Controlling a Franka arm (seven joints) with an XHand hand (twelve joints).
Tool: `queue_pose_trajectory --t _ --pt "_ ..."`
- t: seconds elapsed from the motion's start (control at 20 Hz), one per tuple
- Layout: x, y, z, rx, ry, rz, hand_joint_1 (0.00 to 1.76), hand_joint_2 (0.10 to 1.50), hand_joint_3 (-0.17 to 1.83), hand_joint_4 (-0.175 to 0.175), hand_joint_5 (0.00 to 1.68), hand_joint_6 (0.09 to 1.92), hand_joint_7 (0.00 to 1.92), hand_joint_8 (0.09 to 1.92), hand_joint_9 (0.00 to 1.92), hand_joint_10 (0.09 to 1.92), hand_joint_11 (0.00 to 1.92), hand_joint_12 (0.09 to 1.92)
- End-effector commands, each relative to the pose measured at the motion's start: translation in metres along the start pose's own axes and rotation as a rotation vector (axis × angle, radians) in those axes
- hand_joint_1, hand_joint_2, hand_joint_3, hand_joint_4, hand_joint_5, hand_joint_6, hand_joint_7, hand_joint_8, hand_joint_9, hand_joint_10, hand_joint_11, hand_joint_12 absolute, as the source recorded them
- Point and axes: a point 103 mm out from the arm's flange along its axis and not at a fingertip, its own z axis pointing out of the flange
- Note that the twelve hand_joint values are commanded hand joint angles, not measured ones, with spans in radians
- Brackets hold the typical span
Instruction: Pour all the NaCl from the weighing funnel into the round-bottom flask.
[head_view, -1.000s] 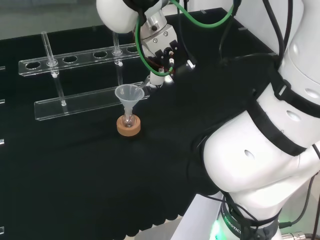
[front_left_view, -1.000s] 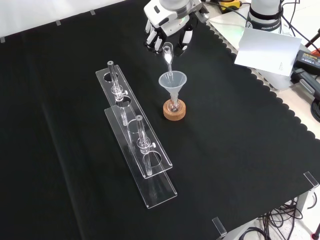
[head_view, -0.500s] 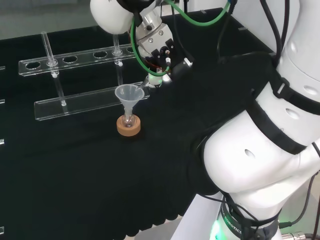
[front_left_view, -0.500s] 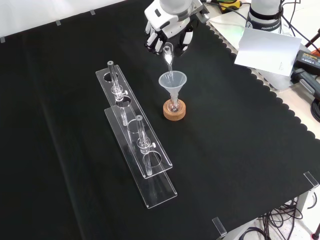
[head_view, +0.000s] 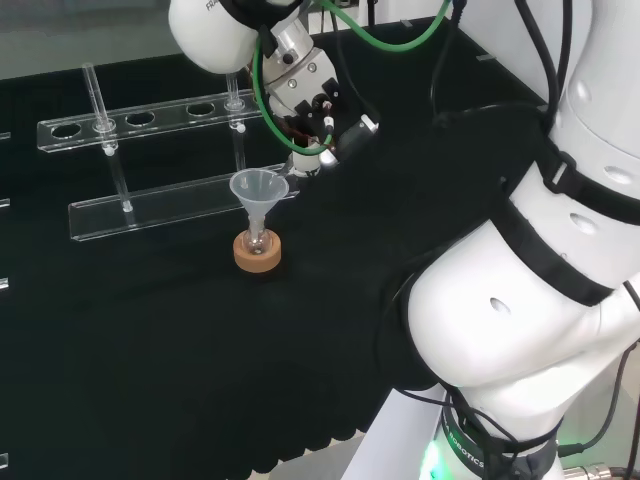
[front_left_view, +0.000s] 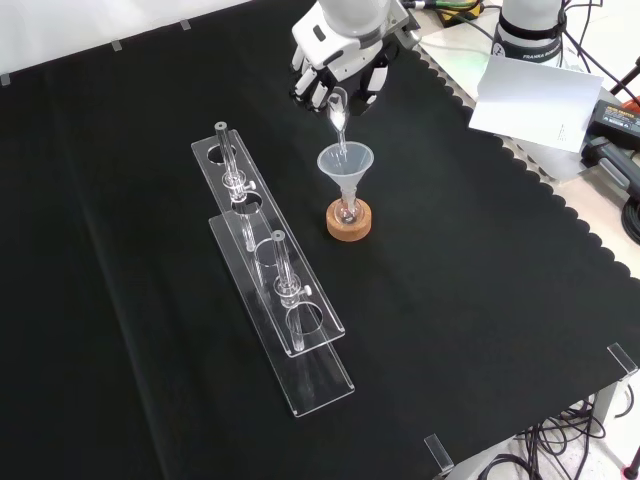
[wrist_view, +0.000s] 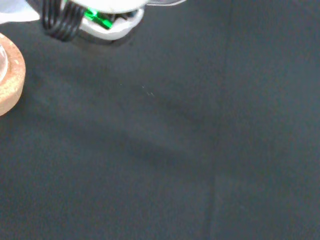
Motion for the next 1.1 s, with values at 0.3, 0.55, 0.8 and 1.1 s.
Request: queue_pose_trajectory --t 0.3,0.55,0.8,1.1 --pt "0.0041 0.0005 -0.0053 0.0 -0.032 -0.003 1.13 0.73 0.46 0.175 1.38 0.39 0.67 0.7 1.19 0.17 1.02 0.92" --pt "0.0048 -0.0002 -0.0081 0.008 -0.048 -0.001 1.13 0.73 0.46 0.175 1.38 0.39 0.67 0.7 1.19 0.17 1.02 0.92" --pt "0.003 -0.0008 -0.007 0.01 -0.056 0.0 1.13 0.73 0.46 0.175 1.38 0.39 0.67 0.7 1.19 0.17 1.02 0.92" --pt "0.003 -0.001 -0.0087 0.022 -0.076 0.003 1.13 0.73 0.46 0.175 1.38 0.39 0.66 0.7 1.19 0.17 1.02 0.92"
